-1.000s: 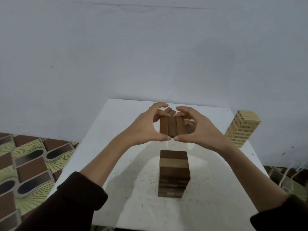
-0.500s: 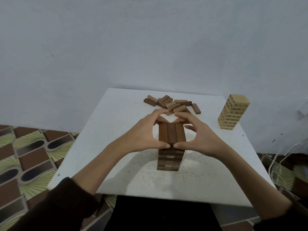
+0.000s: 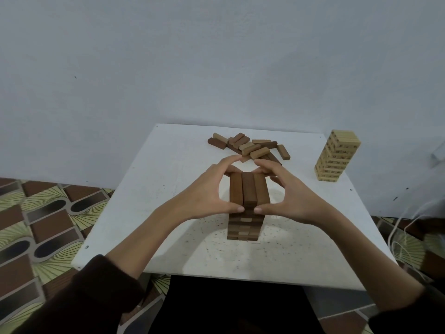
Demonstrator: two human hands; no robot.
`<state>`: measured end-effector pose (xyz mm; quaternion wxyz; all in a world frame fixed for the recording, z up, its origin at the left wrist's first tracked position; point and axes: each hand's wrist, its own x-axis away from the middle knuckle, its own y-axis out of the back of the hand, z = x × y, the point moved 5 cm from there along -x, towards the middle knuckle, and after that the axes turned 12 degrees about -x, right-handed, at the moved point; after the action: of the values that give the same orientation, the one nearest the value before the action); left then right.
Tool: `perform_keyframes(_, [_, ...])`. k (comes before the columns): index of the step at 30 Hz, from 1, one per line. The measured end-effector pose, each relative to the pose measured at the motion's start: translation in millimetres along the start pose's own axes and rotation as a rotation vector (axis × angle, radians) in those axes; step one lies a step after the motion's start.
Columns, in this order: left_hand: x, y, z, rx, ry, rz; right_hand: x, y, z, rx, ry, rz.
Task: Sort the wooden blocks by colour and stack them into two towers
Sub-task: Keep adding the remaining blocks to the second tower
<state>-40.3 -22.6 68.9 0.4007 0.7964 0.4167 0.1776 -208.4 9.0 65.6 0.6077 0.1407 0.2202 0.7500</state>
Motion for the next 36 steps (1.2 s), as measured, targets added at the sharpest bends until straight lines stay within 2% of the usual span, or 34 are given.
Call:
perform_keyframes(13, [-3.6,-7.5,3.7,0.090,-0.008,-0.019,-2.9,-2.9,-1.8,-0.005,0.006,-0.003])
perform_keyframes(28, [-7.9,-15.6,13.3,0.149,-0.002,-0.009,-3.8,-7.5,-8.1,-0.143,-0.037,-0.003])
perform_keyframes(36, [-1.8,-18.9,12.3,0.300,0.036,0.048,2.1,-10.7,-8.3,-0.250,-0.075,0.019])
